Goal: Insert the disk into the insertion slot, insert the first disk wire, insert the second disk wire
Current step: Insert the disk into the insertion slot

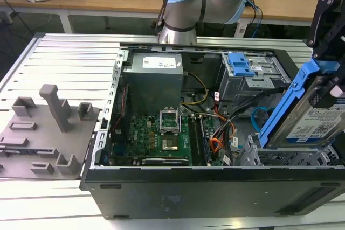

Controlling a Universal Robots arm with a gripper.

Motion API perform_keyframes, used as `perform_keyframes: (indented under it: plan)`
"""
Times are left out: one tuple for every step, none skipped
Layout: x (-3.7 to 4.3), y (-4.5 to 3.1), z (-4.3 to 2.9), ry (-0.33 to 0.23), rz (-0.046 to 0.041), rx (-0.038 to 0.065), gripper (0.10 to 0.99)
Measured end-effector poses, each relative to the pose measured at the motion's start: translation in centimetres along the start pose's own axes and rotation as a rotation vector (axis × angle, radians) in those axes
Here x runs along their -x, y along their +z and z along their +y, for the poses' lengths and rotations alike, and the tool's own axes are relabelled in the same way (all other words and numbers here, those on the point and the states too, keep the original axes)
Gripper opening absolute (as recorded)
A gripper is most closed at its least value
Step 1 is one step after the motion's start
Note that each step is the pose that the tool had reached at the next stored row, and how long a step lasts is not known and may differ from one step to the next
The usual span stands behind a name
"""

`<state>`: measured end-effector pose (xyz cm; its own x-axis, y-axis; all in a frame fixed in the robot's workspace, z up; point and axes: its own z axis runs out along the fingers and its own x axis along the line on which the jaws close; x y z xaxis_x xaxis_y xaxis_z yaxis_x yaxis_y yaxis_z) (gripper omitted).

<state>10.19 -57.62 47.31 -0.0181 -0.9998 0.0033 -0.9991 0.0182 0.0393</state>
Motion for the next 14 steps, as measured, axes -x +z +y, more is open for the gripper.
perform_keyframes:
  plan:
    - [0.00,0.08,0.00,0.000,0.0001,0.000,0.365]
    - [0.00,0.14,0.00,0.000,0.0001,0.000,0.365]
    - [0.00,0.18,-0.01,0.000,0.0000,0.000,0.365]
    - [0.00,0.21,-0.01,0.000,0.0000,0.000,0.365]
    - [0.00,0.25,-0.01,0.000,0.0000,0.000,0.365]
    - [0.00,0.30,-0.01,0.000,0.0000,0.000,0.365]
    - [0.00,0.47,-0.02,0.000,0.0000,0.000,0.365]
    - [0.00,0.61,-0.02,0.000,0.0001,0.000,0.365]
    - [0.00,0.79,-0.03,0.000,0.0000,0.000,0.365]
    - [0.00,0.93,-0.04,0.000,0.0001,0.000,0.365]
    - [0.00,1.02,-0.04,0.000,0.0000,0.000,0.365]
    - [0.00,1.12,-0.04,0.000,0.0001,0.000,0.365]
    - [0.00,1.23,-0.05,0.000,0.0000,0.000,0.365]
    - [0.01,1.34,-0.06,0.000,0.0001,0.000,0.365]
